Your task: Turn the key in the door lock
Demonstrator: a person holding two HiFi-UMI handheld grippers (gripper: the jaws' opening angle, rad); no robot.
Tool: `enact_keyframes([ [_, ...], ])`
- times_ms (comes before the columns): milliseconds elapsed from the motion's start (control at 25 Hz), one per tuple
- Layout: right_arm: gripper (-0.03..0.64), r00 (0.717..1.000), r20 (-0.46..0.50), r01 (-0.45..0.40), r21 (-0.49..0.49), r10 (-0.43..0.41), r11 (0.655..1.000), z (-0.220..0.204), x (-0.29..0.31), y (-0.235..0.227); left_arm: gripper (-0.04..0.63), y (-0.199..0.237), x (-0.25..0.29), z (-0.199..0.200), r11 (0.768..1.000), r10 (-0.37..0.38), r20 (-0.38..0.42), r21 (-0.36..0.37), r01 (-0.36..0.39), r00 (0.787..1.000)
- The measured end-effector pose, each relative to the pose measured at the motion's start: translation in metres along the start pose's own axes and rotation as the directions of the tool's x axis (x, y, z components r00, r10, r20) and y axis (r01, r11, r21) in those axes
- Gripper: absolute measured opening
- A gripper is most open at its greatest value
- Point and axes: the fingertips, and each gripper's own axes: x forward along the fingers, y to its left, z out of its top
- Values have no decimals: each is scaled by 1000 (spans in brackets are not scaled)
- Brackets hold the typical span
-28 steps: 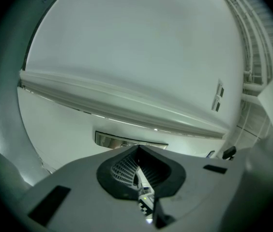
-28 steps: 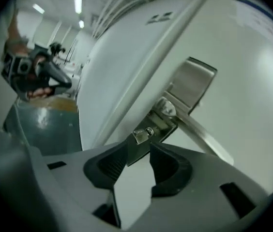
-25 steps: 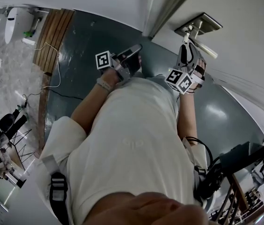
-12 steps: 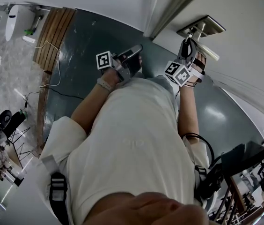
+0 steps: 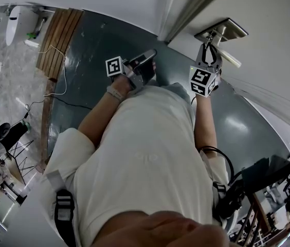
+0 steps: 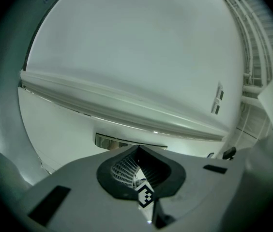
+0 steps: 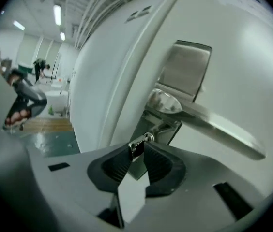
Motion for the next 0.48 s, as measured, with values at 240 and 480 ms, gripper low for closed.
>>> enact_keyframes([
  [240,80,984,133,-175,529,123,830,-4,-3,-4,9,0,-1,1,1000,3,10,-3,-3,1000],
  [480,79,944,286,-330,805,165,494,-3,-6,-4,9,1,-3,2,1000,5,16,-6,-5,1000],
])
